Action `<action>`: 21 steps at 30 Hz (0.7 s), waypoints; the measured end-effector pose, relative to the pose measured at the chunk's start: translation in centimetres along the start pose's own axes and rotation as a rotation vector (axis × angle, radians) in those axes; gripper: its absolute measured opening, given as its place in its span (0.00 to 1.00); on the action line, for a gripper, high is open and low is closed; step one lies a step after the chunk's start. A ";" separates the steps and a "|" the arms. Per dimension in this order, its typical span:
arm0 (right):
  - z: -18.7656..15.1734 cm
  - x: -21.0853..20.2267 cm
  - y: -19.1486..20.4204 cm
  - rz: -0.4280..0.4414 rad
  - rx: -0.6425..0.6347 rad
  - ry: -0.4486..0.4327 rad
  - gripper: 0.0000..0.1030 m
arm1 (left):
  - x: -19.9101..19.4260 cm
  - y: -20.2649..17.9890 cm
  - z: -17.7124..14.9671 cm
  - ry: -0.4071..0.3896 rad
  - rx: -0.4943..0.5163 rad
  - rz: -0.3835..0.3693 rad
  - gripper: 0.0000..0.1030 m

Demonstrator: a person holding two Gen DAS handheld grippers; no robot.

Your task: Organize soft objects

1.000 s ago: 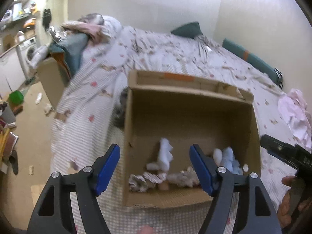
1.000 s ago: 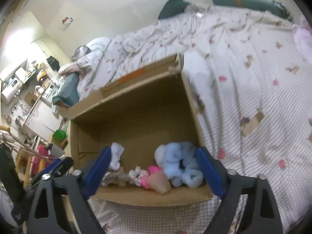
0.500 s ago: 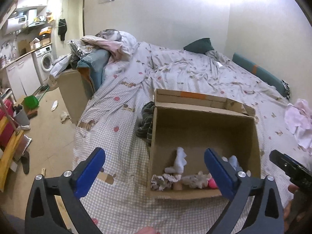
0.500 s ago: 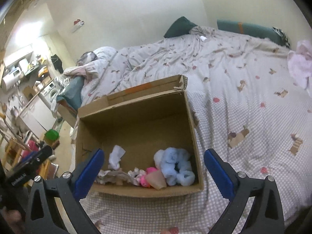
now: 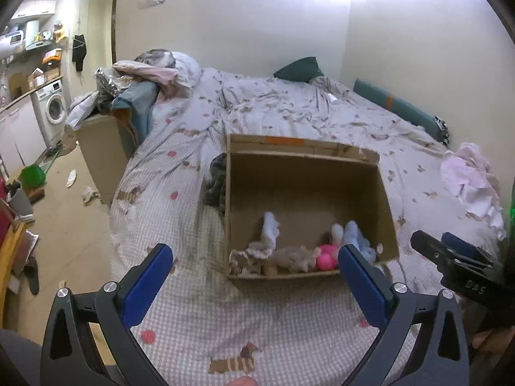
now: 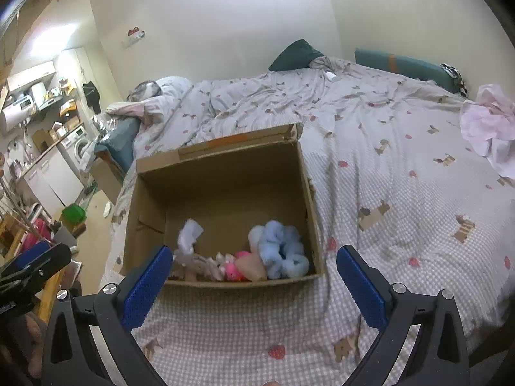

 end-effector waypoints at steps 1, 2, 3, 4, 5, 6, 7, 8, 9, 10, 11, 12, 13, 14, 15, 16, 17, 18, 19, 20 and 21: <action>-0.3 -0.1 0.0 -0.006 -0.007 0.003 1.00 | 0.1 0.2 -0.4 0.010 -0.004 0.019 0.99; -0.6 -0.1 0.0 -0.009 -0.011 0.008 1.00 | 0.2 0.3 -0.8 0.017 -0.007 0.031 0.99; -0.9 -0.1 0.1 -0.009 -0.013 0.014 1.00 | 0.3 0.4 -1.1 0.021 -0.009 0.032 0.99; -1.1 0.0 0.0 -0.010 -0.014 0.023 1.00 | 0.4 0.3 -1.3 0.020 -0.003 0.032 0.99; -1.4 0.2 0.0 -0.012 -0.016 0.031 1.00 | 0.5 0.3 -1.4 0.022 0.005 0.034 0.99; -1.5 0.4 -0.1 -0.016 -0.016 0.037 1.00 | 0.8 0.2 -1.6 0.028 0.015 0.037 0.99; -1.7 0.6 -0.1 -0.021 -0.017 0.044 1.00 | 1.0 0.2 -1.8 0.034 0.019 0.039 0.99; -1.8 0.9 -0.2 -0.024 -0.015 0.056 1.00 | 1.3 0.3 -2.1 0.047 0.019 0.039 0.99; -2.0 1.2 -0.3 -0.026 -0.012 0.067 1.00 | 1.7 0.4 -2.4 0.063 0.016 0.040 0.99; -2.1 1.5 -0.4 -0.030 -0.008 0.076 1.00 | 2.2 0.5 -2.7 0.081 0.007 0.042 0.99; -2.2 1.7 -0.5 -0.034 -0.005 0.083 1.00 | 2.5 0.6 -3.0 0.091 -0.001 0.041 0.99; -2.3 1.9 -0.5 -0.036 -0.002 0.089 1.00 | 2.7 0.7 -3.2 0.099 -0.009 0.038 0.99; -2.4 2.1 -0.5 -0.038 -0.001 0.092 1.00 | 2.9 0.7 -3.3 0.102 -0.011 0.036 0.99; -2.5 2.2 -0.5 -0.040 -0.002 0.096 1.00 | 3.0 0.7 -3.4 0.103 -0.016 0.033 0.99; -2.5 2.3 -0.5 -0.042 -0.005 0.101 1.00 | 3.1 0.7 -3.5 0.104 -0.020 0.028 0.99; -2.7 2.5 -0.4 -0.044 -0.010 0.109 1.00 | 3.2 0.6 -3.6 0.107 -0.020 0.025 0.99; -2.8 2.7 -0.3 -0.045 -0.012 0.116 1.00 | 3.3 0.6 -3.6 0.108 -0.017 0.026 0.99; -3.0 2.8 -0.3 -0.045 -0.012 0.120 1.00 | 3.3 0.6 -3.6 0.108 -0.014 0.029 0.99; -3.1 2.8 -0.2 -0.045 -0.015 0.123 1.00 | 3.3 0.6 -3.6 0.104 -0.016 0.031 0.99; -3.1 2.8 -0.2 -0.046 -0.020 0.125 1.00 | 3.2 0.7 -3.5 0.100 -0.020 0.029 0.99; -3.1 2.8 -0.1 -0.047 -0.025 0.123 1.00 | 3.2 0.7 -3.5 0.097 -0.024 0.025 0.99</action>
Point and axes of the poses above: each gripper's, at about its wrist camera, not at the fingertips, and x roughly the way its jaws point, y to its left, z to its top, the point moved 9 cm from there along x, roughly the way its jaws point, and after that the axes turned 6 degrees about -z, right-handed, at the moved point
